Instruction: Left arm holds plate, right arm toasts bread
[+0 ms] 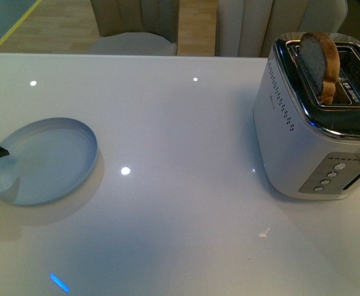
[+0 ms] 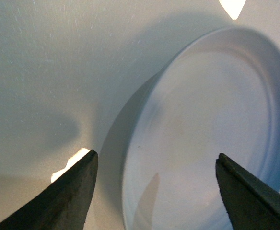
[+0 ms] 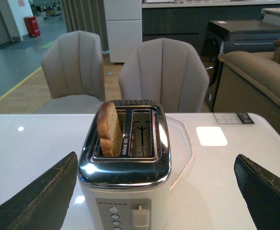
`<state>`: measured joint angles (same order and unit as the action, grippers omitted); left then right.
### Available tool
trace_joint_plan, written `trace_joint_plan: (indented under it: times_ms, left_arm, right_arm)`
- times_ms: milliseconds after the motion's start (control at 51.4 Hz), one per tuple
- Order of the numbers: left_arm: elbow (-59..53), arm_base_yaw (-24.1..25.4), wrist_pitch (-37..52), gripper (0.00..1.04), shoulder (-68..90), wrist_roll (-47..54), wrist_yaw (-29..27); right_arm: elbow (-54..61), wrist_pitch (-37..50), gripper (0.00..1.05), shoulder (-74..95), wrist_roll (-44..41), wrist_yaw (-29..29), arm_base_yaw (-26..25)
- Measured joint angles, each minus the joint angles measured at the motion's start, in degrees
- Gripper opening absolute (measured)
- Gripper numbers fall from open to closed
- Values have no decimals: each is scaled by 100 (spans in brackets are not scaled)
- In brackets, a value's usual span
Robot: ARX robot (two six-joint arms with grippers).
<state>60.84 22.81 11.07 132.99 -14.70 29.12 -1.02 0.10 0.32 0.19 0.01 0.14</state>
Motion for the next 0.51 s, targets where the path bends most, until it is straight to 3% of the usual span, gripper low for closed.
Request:
trace_joint_plan:
  times_ms: [117, 505]
  left_arm:
    - [-280, -4, -42, 99, -942, 153, -24]
    - [-1967, -573, 688, 98, -4920, -363, -96]
  right_arm:
    - [0, 0, 96, 0, 0, 2, 0]
    - [0, 0, 96, 0, 0, 2, 0]
